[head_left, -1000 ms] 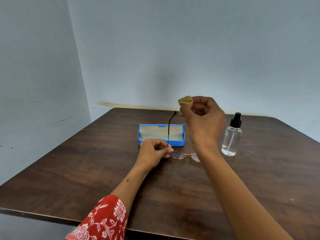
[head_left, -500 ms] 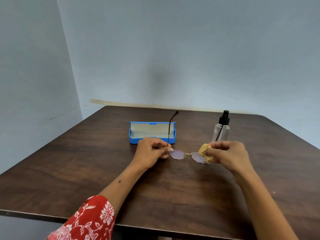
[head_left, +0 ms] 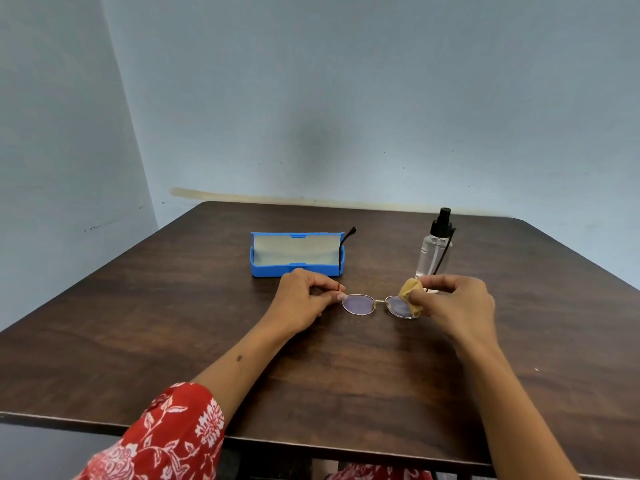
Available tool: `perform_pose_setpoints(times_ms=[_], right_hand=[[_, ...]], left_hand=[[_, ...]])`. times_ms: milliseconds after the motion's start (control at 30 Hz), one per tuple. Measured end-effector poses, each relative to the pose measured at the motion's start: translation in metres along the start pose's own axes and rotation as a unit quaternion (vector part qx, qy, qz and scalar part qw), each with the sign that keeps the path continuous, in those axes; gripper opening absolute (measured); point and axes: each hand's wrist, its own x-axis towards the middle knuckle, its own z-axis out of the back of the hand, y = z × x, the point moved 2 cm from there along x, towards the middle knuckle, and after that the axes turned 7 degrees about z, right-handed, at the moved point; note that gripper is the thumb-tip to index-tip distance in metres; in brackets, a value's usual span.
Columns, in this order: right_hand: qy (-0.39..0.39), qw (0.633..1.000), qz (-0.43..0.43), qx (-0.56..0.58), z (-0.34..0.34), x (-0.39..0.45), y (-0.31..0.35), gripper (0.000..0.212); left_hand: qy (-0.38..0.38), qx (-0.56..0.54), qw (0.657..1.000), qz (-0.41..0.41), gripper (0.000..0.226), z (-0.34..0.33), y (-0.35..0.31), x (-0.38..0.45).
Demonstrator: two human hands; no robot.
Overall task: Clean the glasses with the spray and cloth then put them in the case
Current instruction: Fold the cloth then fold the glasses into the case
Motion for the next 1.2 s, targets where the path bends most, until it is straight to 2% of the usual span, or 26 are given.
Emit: perform_pose_setpoints(times_ms=[167, 267, 367, 433, 500, 567, 667, 733, 967, 1100, 1200], right_hand=[[-0.024, 1.0, 0.008, 0.003, 0.006, -0.008, 0.002, 0.005], [-0.021, 0.998, 0.003, 0.066, 0.007, -0.016, -0.001, 0.007], [0.06, 0.971, -0.035, 0.227, 0.002, -0.026, 0.002, 0.016], [0.119, 0.944, -0.056, 0.303, -0.004, -0.033, 0.007, 0.016], [0.164, 0.922, -0.061, 0.346, -0.009, -0.039, 0.014, 0.02], [0.206, 0.904, -0.046, 0.371, -0.014, -0.045, 0.019, 0.028], [0.266, 0.886, -0.011, 0.379, -0.022, -0.052, 0.027, 0.037], [0.293, 0.879, 0.005, 0.375, -0.026, -0.055, 0.03, 0.036], [0.342, 0.874, 0.003, 0.345, -0.029, -0.056, 0.035, 0.017], [0.393, 0.851, -0.001, 0.349, -0.033, -0.056, 0.039, 0.031], [0.425, 0.848, 0.007, 0.317, -0.037, -0.057, 0.041, 0.032]], left_hand=[[0.002, 0.005, 1.0, 0.005, 0.018, 0.0, 0.001, 0.001], [0.01, 0.003, 1.0, 0.009, 0.028, 0.002, 0.0, 0.001], [0.02, 0.002, 0.999, 0.033, 0.037, 0.008, -0.002, -0.001], [0.005, -0.018, 0.999, 0.05, 0.035, 0.016, -0.006, -0.005], [-0.02, -0.086, 0.995, 0.051, 0.024, 0.023, -0.015, -0.018], [-0.007, -0.203, 0.978, 0.055, 0.018, 0.025, -0.025, -0.04], [0.043, -0.29, 0.954, 0.065, 0.028, 0.02, -0.033, -0.07], [0.048, -0.295, 0.953, 0.059, 0.031, 0.02, -0.033, -0.08], [0.039, -0.294, 0.955, 0.033, 0.018, 0.035, -0.028, -0.087], [0.036, -0.313, 0.949, 0.017, 0.023, 0.043, -0.027, -0.09], [0.03, -0.306, 0.952, 0.008, 0.018, 0.049, -0.026, -0.09]])
